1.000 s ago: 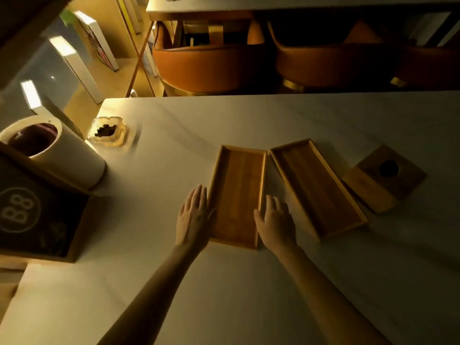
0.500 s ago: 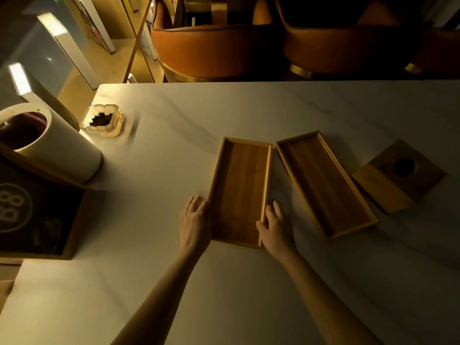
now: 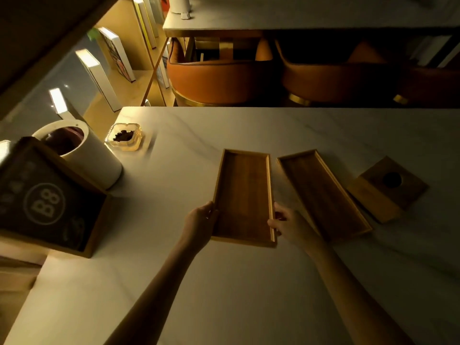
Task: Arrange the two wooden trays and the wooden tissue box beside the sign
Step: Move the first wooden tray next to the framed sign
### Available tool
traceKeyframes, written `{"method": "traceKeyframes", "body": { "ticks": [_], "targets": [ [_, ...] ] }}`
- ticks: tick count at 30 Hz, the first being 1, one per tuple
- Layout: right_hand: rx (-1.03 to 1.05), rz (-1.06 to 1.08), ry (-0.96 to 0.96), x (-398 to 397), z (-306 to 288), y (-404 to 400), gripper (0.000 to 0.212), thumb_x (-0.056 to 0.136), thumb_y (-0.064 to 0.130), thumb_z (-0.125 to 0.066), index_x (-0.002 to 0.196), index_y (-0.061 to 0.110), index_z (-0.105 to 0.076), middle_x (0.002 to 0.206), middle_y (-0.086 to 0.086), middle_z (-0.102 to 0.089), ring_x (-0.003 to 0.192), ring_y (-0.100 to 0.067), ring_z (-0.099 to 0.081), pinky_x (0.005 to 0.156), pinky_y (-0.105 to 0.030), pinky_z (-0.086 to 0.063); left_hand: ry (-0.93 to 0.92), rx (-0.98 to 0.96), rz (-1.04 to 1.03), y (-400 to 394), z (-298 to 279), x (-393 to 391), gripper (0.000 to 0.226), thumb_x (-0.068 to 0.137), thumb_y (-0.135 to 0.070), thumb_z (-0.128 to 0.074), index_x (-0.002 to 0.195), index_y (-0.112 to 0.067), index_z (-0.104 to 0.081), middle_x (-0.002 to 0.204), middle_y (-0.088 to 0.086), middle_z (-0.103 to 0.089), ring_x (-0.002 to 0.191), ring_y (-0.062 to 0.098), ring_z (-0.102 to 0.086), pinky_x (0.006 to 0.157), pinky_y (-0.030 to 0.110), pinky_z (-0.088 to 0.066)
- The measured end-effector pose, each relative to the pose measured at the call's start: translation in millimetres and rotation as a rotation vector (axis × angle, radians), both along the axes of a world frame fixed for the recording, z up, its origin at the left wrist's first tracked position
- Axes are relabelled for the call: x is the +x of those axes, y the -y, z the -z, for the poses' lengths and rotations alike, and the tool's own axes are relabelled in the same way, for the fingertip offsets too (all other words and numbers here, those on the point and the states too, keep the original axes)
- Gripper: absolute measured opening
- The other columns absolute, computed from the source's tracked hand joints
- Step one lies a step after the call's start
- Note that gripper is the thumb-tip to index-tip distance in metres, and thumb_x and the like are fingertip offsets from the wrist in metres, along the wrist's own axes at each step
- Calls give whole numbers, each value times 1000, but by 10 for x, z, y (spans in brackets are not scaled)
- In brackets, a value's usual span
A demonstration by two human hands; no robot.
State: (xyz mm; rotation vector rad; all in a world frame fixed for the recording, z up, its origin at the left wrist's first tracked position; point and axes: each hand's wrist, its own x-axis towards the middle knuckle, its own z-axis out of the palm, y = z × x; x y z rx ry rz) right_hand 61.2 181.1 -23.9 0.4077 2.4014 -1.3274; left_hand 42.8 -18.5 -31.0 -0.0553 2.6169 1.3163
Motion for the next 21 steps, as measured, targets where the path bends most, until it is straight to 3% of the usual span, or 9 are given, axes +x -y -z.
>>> {"method": "traceKeyframes", "body": {
  "ticks": [2, 4, 6, 10, 12, 17, 21],
  "targets": [
    [13, -5, -64, 15, -96, 76, 43, 89, 10, -54, 131, 8, -45, 130, -13, -56, 112, -31, -59, 85, -40, -54, -58, 5, -19, 106, -95, 60, 34, 93, -11, -41, 126, -4, -46, 107, 11, -65, 87, 26, -65, 77, 28, -53],
    [-20, -30, -140, 25, -217, 178, 42, 87, 8, -57, 128, 9, -48, 123, -15, -61, 105, -31, -63, 83, -47, -57, -125, 19, -29, 233, -197, 123, 36, 93, -13, -41, 129, -7, -43, 99, 10, -65, 64, 17, -65, 57, 13, -54],
    [-51, -65, -213, 22, -329, 295, 42, 85, 7, -58, 127, 10, -49, 115, -16, -64, 100, -31, -66, 80, -52, -57, -177, 22, -49, 369, -290, 158, 38, 93, -15, -41, 131, -10, -41, 95, 7, -62, 53, 5, -57, 42, 7, -46],
    [-96, -135, -268, -38, -466, 582, 46, 85, 10, -60, 130, 11, -47, 105, -12, -67, 95, -30, -67, 81, -44, -58, -248, 6, -121, 702, -421, 172, 38, 93, -17, -41, 131, -14, -40, 110, 11, -65, 63, 12, -62, 45, 8, -48],
    [-110, -167, -276, -90, -491, 742, 49, 85, 14, -61, 132, 13, -45, 106, -13, -68, 94, -28, -67, 82, -43, -58, -254, 34, -159, 873, -444, 193, 38, 93, -16, -41, 130, -14, -40, 104, 10, -65, 63, 9, -60, 45, 11, -50],
    [-87, -253, -300, -176, -410, 1197, 53, 84, 15, -62, 134, 10, -43, 108, -14, -68, 91, -25, -69, 68, -24, -56, -245, 89, -226, 1326, -389, 311, 38, 91, -13, -41, 129, -12, -42, 91, 0, -62, 77, 22, -66, 63, 37, -59],
    [-78, -284, -247, -189, -221, 1538, 60, 83, 14, -64, 136, 8, -37, 116, -14, -65, 99, -26, -65, 79, -27, -54, -244, 25, -307, 1577, -226, 406, 37, 91, -10, -41, 128, -12, -43, 89, -4, -60, 69, 7, -61, 49, 15, -54]
  ]
}}
